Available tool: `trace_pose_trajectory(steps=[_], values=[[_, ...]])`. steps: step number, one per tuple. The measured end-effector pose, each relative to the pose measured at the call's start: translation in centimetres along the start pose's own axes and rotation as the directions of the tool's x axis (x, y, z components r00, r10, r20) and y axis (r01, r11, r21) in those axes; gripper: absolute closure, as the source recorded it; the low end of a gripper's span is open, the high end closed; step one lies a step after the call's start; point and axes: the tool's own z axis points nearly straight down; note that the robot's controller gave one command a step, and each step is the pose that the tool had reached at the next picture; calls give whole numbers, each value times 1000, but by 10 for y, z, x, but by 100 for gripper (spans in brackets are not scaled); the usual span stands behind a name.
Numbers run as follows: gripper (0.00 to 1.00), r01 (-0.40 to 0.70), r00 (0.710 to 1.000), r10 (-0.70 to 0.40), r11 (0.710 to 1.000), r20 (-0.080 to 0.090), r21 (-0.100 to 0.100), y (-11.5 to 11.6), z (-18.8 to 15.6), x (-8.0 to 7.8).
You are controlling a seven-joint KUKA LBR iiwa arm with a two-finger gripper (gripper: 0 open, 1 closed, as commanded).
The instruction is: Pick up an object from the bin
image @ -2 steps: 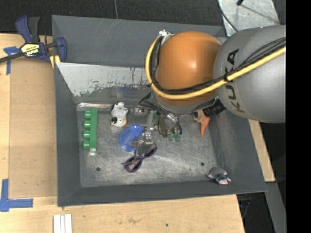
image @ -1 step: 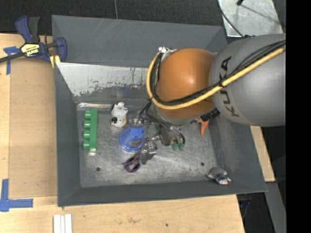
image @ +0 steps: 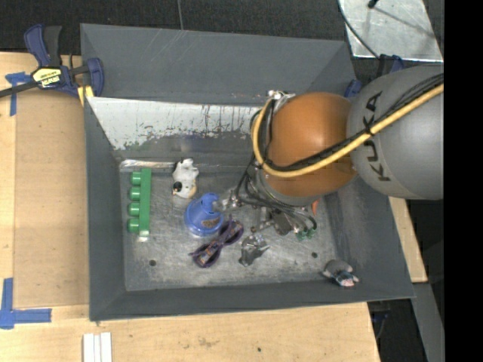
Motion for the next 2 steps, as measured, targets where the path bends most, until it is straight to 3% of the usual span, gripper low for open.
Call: trace_pose_trajectory(steps=[1,2], values=[[0,59,998,-59,998,0,2,-18,7,4],[0,396,918,-396,918,4,3,4,76,-9]])
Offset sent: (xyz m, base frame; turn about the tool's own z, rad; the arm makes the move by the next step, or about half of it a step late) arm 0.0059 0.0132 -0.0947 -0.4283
